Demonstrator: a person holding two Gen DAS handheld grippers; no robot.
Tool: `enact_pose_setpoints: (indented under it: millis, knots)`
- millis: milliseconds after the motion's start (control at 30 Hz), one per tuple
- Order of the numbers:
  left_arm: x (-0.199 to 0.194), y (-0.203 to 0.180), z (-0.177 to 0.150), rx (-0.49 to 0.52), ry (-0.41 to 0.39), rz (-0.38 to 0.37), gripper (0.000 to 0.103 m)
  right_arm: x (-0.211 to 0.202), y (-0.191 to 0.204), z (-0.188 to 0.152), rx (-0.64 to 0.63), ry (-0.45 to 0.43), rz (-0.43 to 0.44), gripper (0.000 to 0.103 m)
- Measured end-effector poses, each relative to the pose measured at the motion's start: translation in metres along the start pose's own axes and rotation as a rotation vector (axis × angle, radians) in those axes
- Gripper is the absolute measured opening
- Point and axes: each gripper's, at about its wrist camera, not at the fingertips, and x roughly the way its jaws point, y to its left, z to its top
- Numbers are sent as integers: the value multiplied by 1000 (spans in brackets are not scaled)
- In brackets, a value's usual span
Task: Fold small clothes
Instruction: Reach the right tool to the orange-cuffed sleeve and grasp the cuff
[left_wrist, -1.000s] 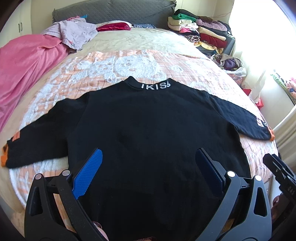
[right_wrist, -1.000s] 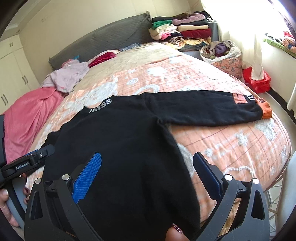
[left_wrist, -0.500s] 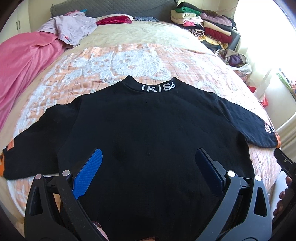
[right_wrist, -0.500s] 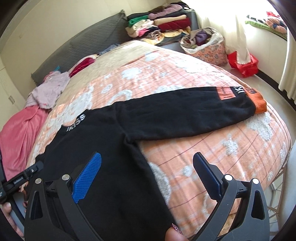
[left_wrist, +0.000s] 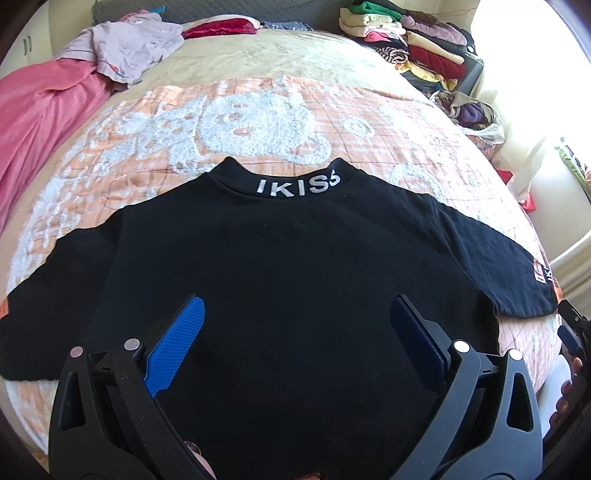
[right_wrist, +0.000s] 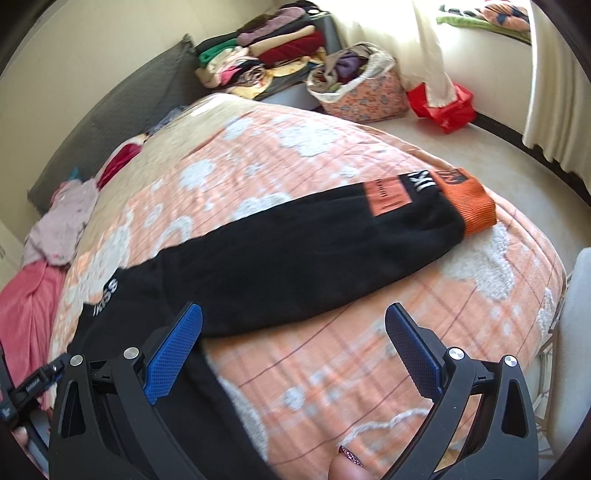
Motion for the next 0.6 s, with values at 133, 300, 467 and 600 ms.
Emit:
enact_pose_setpoints:
  millis: [133, 300, 467, 600]
  knots:
    - [8, -3, 6, -2, 7, -13, 95, 11, -20, 15, 67, 3, -11, 99]
    - [18, -6, 13, 2, 7, -25, 95, 29, -41, 29, 146, 14, -41, 99]
    - [29, -9, 13, 17, 26, -29, 95, 49, -64, 37, 212, 22, -93, 99]
    - [36, -10, 13, 20, 30, -32, 95, 64, -85, 42, 282, 26, -75, 99]
